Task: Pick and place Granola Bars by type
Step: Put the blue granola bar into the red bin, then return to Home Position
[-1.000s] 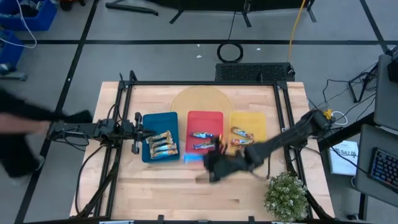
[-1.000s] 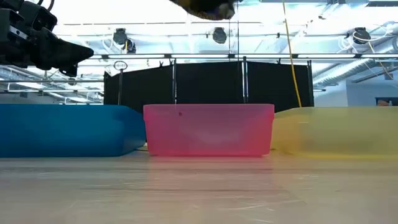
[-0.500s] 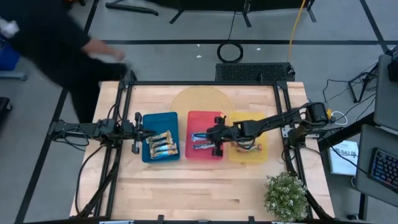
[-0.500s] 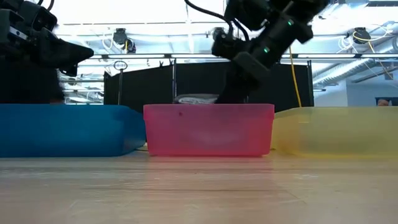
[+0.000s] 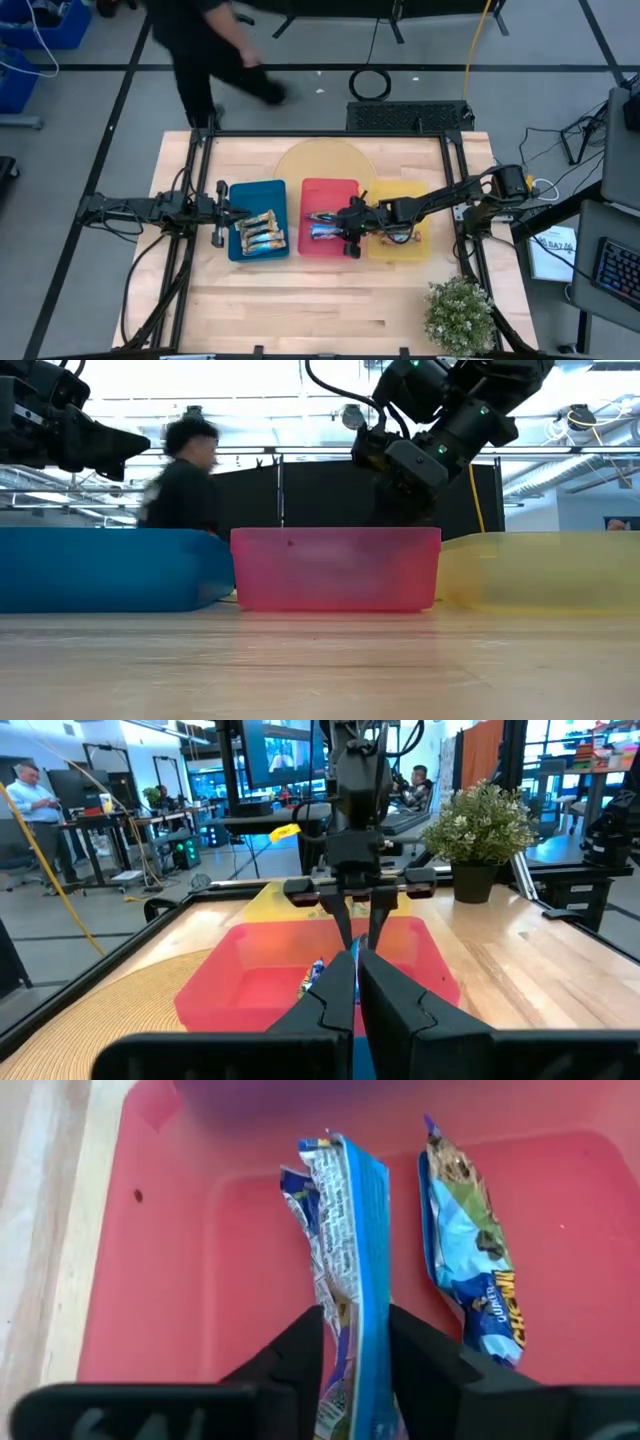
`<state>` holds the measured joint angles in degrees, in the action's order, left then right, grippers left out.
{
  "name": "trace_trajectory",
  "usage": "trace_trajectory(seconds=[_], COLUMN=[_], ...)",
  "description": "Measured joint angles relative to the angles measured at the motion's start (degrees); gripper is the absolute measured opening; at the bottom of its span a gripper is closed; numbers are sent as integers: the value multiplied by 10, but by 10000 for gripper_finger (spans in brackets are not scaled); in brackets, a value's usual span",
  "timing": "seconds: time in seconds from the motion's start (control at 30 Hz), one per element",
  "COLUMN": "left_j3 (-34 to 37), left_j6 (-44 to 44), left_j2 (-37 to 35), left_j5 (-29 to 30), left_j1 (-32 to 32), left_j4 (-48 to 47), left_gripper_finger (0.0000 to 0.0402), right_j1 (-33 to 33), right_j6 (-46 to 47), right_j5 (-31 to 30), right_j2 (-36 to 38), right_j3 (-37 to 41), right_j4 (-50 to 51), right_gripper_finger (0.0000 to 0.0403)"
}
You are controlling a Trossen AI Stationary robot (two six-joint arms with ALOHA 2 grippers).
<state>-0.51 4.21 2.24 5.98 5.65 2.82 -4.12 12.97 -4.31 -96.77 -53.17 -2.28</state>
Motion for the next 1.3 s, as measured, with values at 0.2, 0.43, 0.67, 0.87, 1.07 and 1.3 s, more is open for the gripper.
trace_trajectory(seconds=[0.2, 0.43, 0.67, 0.87, 1.07, 1.3], left_j3=[0, 0, 0, 0, -1, -21], left_j6=[4, 17, 1, 2, 3, 89], left_j2=[0, 0, 0, 0, 0, 0], left_j5=[0, 1, 1, 0, 25, -27], left_j1=[0, 0, 0, 0, 0, 10], left_j4=[1, 2, 3, 2, -1, -23], left_gripper_finger=[26, 26, 26, 26, 12, 4], right_j1=[-1, -3, -19, -71, -123, -138], right_j6=[-6, -53, -81, -115, -128, -111], right_j5=[-17, -16, -15, -14, -41, -106], right_j2=[10, 87, 232, 366, 544, 754], right_j3=[-7, -16, -16, -6, 61, 197], right_j4=[1, 14, 105, 183, 193, 169], right_gripper_finger=[130, 130, 93, 29, 5, 1])
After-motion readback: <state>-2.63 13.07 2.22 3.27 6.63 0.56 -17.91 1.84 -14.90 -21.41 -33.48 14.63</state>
